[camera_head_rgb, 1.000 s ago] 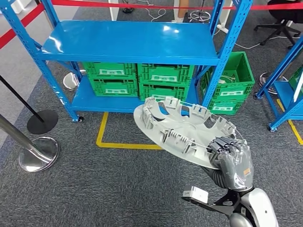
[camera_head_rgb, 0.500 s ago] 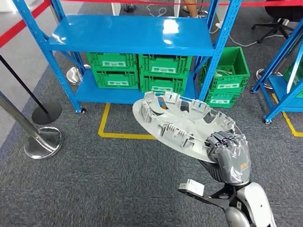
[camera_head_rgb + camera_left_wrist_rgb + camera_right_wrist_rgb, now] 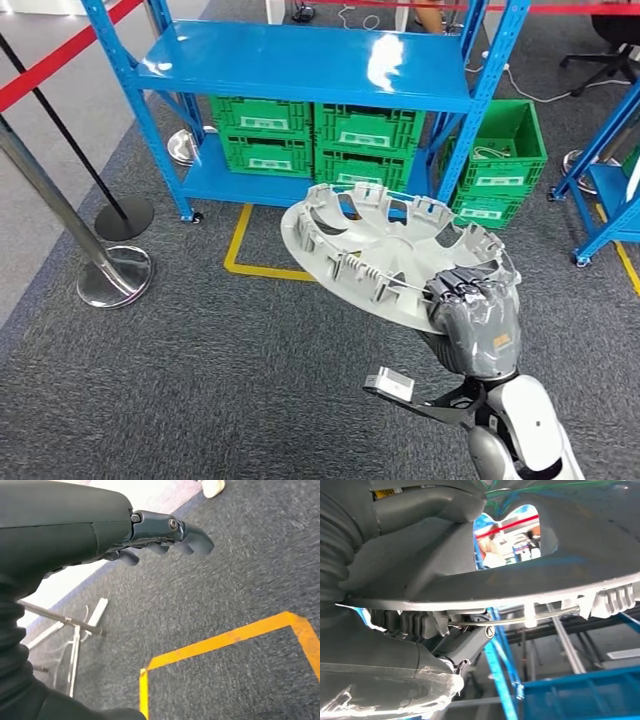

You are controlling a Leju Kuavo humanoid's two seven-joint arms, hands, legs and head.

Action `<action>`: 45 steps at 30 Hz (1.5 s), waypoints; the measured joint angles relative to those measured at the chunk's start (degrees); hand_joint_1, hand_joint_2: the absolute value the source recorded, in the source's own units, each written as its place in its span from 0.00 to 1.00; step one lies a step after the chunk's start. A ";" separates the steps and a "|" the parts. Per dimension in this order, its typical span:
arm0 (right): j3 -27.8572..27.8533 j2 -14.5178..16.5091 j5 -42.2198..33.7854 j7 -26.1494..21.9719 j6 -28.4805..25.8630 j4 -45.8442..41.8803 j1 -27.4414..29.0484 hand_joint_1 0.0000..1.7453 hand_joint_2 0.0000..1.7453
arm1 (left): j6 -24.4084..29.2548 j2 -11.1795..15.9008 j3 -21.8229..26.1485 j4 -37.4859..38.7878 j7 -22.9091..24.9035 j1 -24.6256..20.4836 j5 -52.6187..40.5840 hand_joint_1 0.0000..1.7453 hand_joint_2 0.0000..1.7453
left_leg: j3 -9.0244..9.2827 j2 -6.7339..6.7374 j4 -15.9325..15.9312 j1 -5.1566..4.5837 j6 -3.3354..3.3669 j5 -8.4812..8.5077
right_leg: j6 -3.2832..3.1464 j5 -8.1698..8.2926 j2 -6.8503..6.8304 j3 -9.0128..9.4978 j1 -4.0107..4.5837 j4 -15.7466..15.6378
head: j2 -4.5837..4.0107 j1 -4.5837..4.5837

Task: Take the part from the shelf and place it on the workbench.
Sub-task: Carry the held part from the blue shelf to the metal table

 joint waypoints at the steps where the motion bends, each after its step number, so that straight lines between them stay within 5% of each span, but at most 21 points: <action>1: 0.09 -0.01 0.24 0.13 -0.11 0.02 -0.14 1.00 1.00 | 0.00 -0.01 0.01 0.00 0.00 -0.04 -0.01 0.00 1.00 | -0.17 -0.36 -0.25 -0.14 0.55 -0.13 | 0.20 0.00 -0.54 -0.14 0.09 0.21 | 0.00 0.10; 2: 0.21 -0.01 0.53 0.28 -0.19 0.04 -0.34 1.00 1.00 | -0.01 0.04 0.03 0.00 0.01 -0.01 -0.01 0.00 1.00 | -0.50 -1.00 -0.22 -0.08 1.17 -0.06 | 0.42 -0.02 -1.07 -0.18 0.11 0.39 | 0.00 0.24; 4: 0.54 -0.01 1.05 0.56 -0.31 0.09 -0.64 1.00 1.00 | -0.02 0.09 0.08 0.00 0.04 0.08 -0.01 0.00 1.00 | -0.96 -2.20 -0.25 0.04 2.07 0.25 | 1.12 -1.31 0.42 -0.94 -0.15 1.98 | -0.01 0.27; 7: 0.73 -0.02 1.38 0.78 -0.45 0.30 -0.71 1.00 1.00 | -0.03 0.10 0.13 0.00 0.07 0.01 -0.02 0.00 1.00 | -1.83 -4.06 -0.29 0.18 3.02 1.12 | 1.83 -7.11 4.71 -5.35 -0.42 12.18 | -0.01 0.35; 9: 0.79 -0.03 1.44 0.82 -0.45 0.57 -0.72 1.00 1.00 | -0.04 0.13 0.13 0.00 0.07 0.05 -0.02 0.00 1.00 | -2.41 -5.55 -0.27 0.11 3.18 1.63 | 1.67 -8.93 5.30 -7.64 -0.36 17.63 | -0.01 0.36; 11: 0.85 -0.03 1.48 0.85 -0.45 0.81 -0.72 1.00 1.00 | -0.05 0.17 0.16 0.00 0.08 0.13 -0.02 0.00 1.00 | -2.77 -7.19 -0.26 -0.13 3.18 2.11 | 0.84 -6.49 5.73 -5.87 -0.20 14.47 | 0.00 0.35; 13: 0.88 -0.04 1.57 0.90 -0.45 0.90 -0.80 1.00 1.00 | -0.05 -0.04 0.20 0.00 0.09 0.10 -0.02 0.00 1.00 | -3.01 -8.72 -0.29 -0.25 3.11 2.60 | -1.15 -2.77 8.34 -1.31 0.33 5.77 | 0.01 0.25; 15: 0.91 -0.05 1.84 1.02 -0.49 0.89 -1.00 1.00 1.00 | -0.12 -0.33 0.25 0.01 0.10 -0.02 -0.03 0.00 1.00 | -3.47 -10.03 -0.29 0.14 2.72 3.04 | -2.83 -1.31 10.54 1.29 0.91 0.36 | 0.00 0.39; 18: 1.01 -0.11 2.32 1.21 -0.53 0.89 -1.54 1.00 1.00 | -0.28 -0.47 0.31 0.03 0.12 0.12 -0.03 0.00 1.00 | -4.05 -11.51 -0.70 0.29 1.70 3.76 | -2.94 -0.58 9.21 1.98 0.81 -1.52 | 0.02 0.93; 20: 1.17 -0.12 2.48 1.38 -0.55 0.90 -1.71 1.00 1.00 | -0.26 -0.46 0.35 0.04 0.16 0.14 -0.03 0.00 1.00 | -5.21 -9.32 1.25 -0.09 1.02 2.03 | -2.13 0.52 7.56 2.71 -0.03 -3.15 | 0.01 0.58; 22: 1.28 -0.12 2.70 1.55 -0.57 1.02 -1.67 1.00 1.00 | -0.26 -0.33 0.39 0.04 0.19 0.01 -0.03 0.00 1.00 | -8.22 -6.03 7.75 0.23 0.01 -2.12 | -1.46 1.06 5.73 2.73 -0.52 -3.69 | -0.01 0.10; 24: 1.31 -0.12 2.92 1.64 -0.58 1.23 -1.64 1.00 1.00 | -0.27 -0.11 0.44 0.04 0.20 0.00 -0.03 0.00 1.00 | -10.85 -4.81 13.88 0.94 -1.15 -4.56 | -0.88 1.05 3.84 2.40 -0.91 -3.45 | 0.00 0.03; 26: 1.39 -0.12 3.16 1.78 -0.58 1.40 -1.62 1.00 1.00 | -0.27 0.05 0.50 0.04 0.20 0.13 -0.03 0.00 1.00 | -9.76 -4.09 12.68 1.65 -2.38 -2.99 | -0.03 0.79 2.13 2.17 -1.67 -2.96 | -0.01 -0.01; 29: 1.48 -0.19 3.78 2.28 -0.58 1.49 -1.62 1.00 1.00 | -0.37 -0.17 0.58 0.05 0.20 -0.07 -0.03 0.00 1.00 | -3.83 -0.14 2.71 2.99 -4.22 1.13 | 1.79 -0.31 0.05 1.85 -2.17 -1.46 | -0.01 -0.46; 31: 1.57 -0.38 4.29 2.56 -0.59 1.45 -1.68 1.00 1.00 | -0.47 -0.46 0.65 0.06 0.20 -0.25 -0.03 0.00 1.00 | -3.00 0.94 1.00 3.33 -3.09 1.25 | 2.58 -1.14 -1.05 1.61 -1.87 -0.68 | 0.01 0.10; 33: 1.86 -0.51 4.64 2.64 -0.61 1.44 -1.78 1.00 1.00 | -0.49 -0.34 0.83 0.07 0.20 -0.19 -0.03 0.00 1.00 | -3.77 -0.69 1.76 3.11 -1.06 1.16 | 2.91 -1.45 -1.70 1.90 -2.23 -0.51 | 0.03 1.14; 35: 2.12 -0.56 4.83 2.73 -0.62 1.42 -1.77 1.00 1.00 | -0.49 -0.25 1.03 0.07 0.22 -0.13 -0.03 0.00 1.00 | -4.23 -2.06 1.95 2.85 0.00 1.45 | 3.06 -3.53 0.66 1.18 -2.61 1.99 | 0.02 1.44; 37: 2.20 -0.61 4.91 2.86 -0.62 1.40 -1.69 1.00 1.00 | -0.49 -0.23 1.11 0.07 0.24 -0.15 -0.03 0.00 1.00 | -4.66 -3.47 1.93 2.48 0.68 1.78 | 2.77 -7.67 4.05 -2.01 -2.50 9.07 | 0.02 1.89; 39: 2.24 -0.63 4.97 2.97 -0.61 1.40 -1.65 1.00 1.00 | -0.49 -0.21 1.14 0.07 0.24 -0.16 -0.03 0.00 1.00 | -5.12 -5.16 1.95 1.89 1.13 2.03 | 2.11 -10.29 5.14 -5.82 -2.02 16.42 | 0.02 2.14; 41: 2.28 -0.64 5.04 3.08 -0.60 1.41 -1.67 1.00 1.00 | -0.49 -0.14 1.18 0.07 0.24 -0.08 -0.03 0.00 1.00 | -5.32 -6.97 1.95 1.25 1.49 2.26 | 0.98 -8.72 5.56 -6.35 -1.47 16.34 | 0.03 2.17; 45: 2.38 -0.68 5.15 3.21 -0.61 1.34 -1.73 1.00 1.00 | -0.49 -0.29 1.32 0.07 0.24 -0.07 -0.03 0.00 1.00 | -5.67 -10.05 1.98 0.78 1.51 2.83 | -1.33 -2.44 9.62 -0.82 -0.55 3.20 | 0.02 2.13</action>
